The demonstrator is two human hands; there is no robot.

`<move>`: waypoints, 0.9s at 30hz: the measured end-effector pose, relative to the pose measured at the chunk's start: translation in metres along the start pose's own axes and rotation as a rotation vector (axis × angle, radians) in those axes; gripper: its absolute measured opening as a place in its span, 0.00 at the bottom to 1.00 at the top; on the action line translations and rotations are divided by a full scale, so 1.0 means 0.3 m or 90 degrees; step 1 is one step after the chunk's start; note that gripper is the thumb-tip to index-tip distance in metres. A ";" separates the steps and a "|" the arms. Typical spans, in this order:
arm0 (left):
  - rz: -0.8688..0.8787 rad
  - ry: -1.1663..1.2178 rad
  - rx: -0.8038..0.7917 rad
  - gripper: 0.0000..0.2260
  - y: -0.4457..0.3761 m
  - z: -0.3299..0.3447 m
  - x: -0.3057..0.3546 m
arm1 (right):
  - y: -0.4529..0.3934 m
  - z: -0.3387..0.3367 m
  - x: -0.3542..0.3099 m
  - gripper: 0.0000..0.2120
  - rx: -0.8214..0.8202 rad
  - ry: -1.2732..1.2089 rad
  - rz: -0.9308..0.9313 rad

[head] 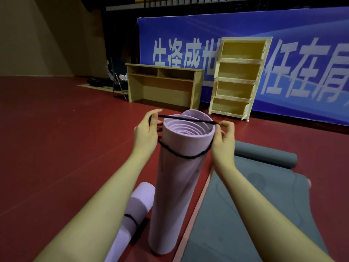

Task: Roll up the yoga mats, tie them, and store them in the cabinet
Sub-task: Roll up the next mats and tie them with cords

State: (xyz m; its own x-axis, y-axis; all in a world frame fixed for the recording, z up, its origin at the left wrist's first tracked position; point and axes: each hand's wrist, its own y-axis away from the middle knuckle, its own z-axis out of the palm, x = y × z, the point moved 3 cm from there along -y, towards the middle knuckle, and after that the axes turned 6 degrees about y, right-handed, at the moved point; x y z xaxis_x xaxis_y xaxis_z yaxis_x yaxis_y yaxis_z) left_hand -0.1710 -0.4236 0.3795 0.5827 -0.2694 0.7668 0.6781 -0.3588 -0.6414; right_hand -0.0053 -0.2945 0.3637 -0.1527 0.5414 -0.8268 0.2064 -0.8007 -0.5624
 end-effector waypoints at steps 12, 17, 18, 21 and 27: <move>-0.080 -0.028 -0.026 0.12 -0.091 0.022 0.048 | -0.096 -0.016 -0.035 0.04 -0.077 -0.002 0.035; -0.224 0.027 0.028 0.16 -0.118 0.019 -0.005 | -0.119 0.033 -0.001 0.04 -0.069 -0.018 0.141; -0.276 0.066 0.049 0.16 -0.118 0.020 -0.026 | -0.121 0.042 0.019 0.04 -0.067 -0.018 0.161; -0.451 0.286 0.099 0.14 -0.098 0.018 -0.084 | -0.119 0.053 0.083 0.06 -0.053 -0.036 0.218; -0.476 0.224 0.110 0.18 -0.047 -0.021 -0.190 | -0.044 0.021 0.177 0.05 -0.012 0.014 0.238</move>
State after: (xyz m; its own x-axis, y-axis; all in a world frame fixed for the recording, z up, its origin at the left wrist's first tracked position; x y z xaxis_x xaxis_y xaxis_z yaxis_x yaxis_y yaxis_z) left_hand -0.2165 -0.4089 0.3449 -0.2010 -0.2875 0.9364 0.9055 -0.4194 0.0656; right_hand -0.0220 -0.2568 0.3273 -0.0429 0.2183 -0.9749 0.2617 -0.9393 -0.2219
